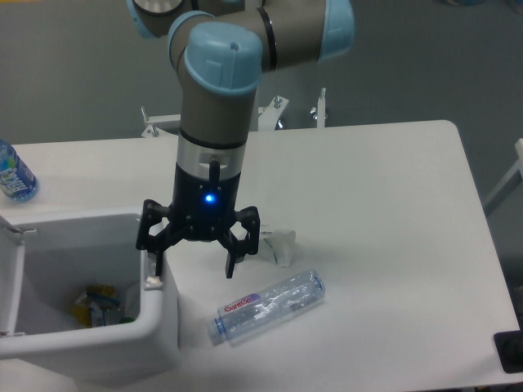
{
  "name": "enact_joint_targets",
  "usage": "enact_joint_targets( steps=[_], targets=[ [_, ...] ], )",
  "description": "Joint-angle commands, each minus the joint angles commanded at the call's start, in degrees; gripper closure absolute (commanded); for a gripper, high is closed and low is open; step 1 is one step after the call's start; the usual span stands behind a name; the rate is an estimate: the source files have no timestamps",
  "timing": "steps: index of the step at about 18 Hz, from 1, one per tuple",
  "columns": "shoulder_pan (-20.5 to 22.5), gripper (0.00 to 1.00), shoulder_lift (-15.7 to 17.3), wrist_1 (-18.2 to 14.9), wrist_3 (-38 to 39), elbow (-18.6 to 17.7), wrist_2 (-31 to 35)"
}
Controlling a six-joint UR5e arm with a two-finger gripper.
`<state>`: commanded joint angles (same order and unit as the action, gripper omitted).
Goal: Open the trash can
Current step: 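Push the gripper against the bin lid to swing it open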
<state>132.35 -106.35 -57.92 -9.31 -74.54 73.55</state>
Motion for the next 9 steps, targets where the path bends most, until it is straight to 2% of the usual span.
enact_joint_targets(
  steps=[2,5,7,9],
  targets=[
    [2.5,0.00,1.1,-0.2,-4.0,0.7,5.1],
    [4.4,0.00,2.6,-1.5,-12.9,-0.3,15.4],
    [6.3,0.00,3.6,-3.9,-18.7,-1.0,16.4],
    [9.2,0.00,4.0,-7.7,-24.7,-1.2,16.3]
  ],
)
